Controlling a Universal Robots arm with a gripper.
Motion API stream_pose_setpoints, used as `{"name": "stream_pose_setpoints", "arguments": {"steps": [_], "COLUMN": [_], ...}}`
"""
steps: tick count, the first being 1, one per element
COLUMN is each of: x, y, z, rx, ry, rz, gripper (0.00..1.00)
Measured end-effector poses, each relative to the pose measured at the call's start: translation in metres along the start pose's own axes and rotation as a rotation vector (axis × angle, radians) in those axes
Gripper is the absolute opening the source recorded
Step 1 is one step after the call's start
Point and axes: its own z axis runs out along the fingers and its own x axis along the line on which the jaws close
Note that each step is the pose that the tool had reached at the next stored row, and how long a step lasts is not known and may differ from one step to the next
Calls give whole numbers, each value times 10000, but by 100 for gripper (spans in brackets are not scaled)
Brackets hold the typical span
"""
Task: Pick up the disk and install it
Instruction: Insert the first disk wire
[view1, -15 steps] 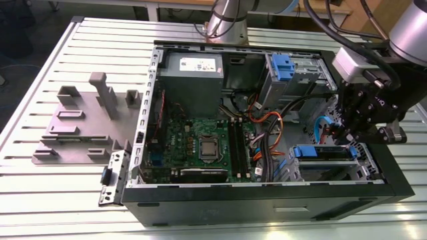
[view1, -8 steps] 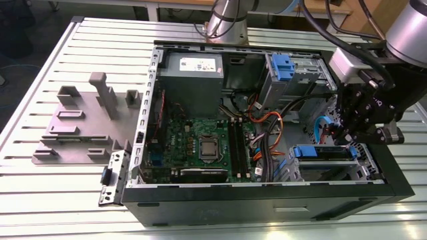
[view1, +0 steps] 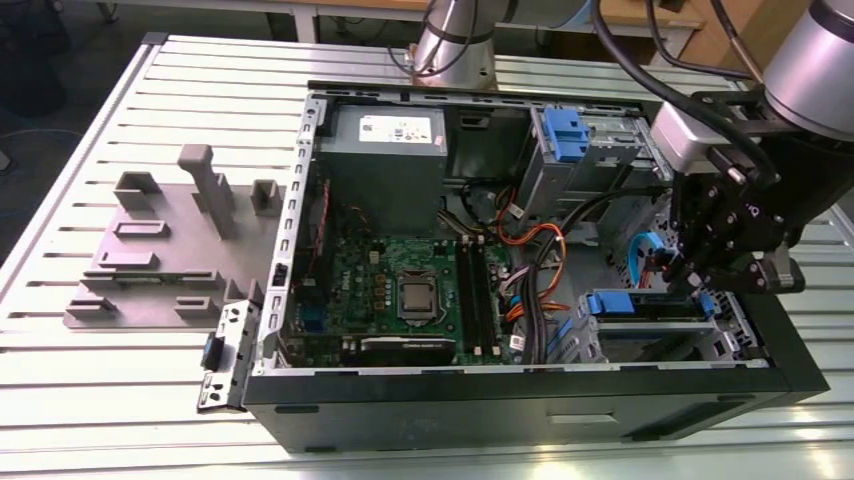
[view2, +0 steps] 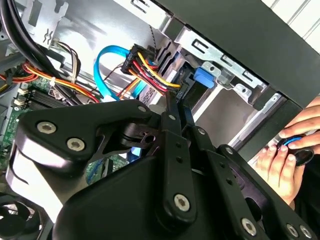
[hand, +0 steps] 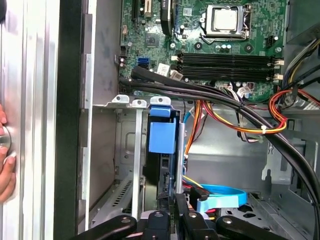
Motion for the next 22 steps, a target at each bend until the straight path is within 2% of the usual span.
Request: {"name": "stream_pose_setpoints", "arguments": {"steps": [6, 13, 22], "x": [41, 42, 39], "y": [18, 74, 77], "z": [12, 22, 35], "rx": [60, 129, 127], "ry": [1, 3, 8], "rz": [4, 10, 163], "gripper": [16, 16, 16]}}
